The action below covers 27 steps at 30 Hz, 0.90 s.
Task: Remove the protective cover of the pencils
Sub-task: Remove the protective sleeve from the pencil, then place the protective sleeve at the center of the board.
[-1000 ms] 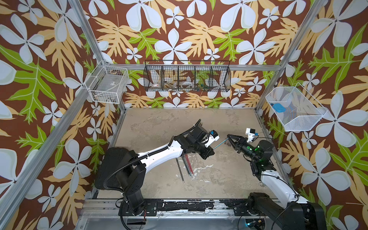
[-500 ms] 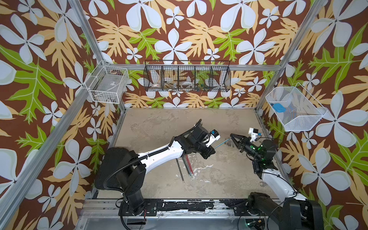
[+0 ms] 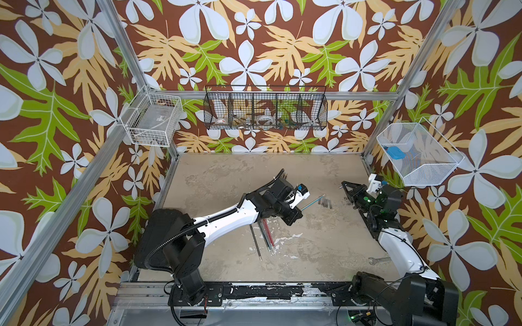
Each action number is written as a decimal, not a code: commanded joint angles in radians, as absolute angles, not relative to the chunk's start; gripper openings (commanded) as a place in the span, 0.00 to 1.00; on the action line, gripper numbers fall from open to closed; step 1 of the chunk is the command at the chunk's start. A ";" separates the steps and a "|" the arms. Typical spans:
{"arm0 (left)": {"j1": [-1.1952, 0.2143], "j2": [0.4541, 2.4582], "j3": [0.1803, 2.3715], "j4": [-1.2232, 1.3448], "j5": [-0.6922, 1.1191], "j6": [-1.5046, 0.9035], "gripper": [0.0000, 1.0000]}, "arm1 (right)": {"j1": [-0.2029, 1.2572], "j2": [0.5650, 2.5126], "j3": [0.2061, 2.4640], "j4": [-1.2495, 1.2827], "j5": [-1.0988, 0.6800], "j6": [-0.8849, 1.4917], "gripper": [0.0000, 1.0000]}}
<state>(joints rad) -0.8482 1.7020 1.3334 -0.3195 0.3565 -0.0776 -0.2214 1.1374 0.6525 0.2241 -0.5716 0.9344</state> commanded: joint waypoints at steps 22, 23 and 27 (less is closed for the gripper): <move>-0.778 1.668 1.331 -0.275 0.489 -0.147 0.00 | -0.110 1.663 0.849 -0.031 -0.210 0.392 0.04; -0.778 1.669 1.333 -0.275 0.492 -0.148 0.00 | -0.095 1.673 0.855 -0.035 -0.205 0.386 0.05; -0.779 1.673 1.333 -0.275 0.495 -0.149 0.00 | -0.072 1.699 0.876 -0.044 -0.197 0.373 0.07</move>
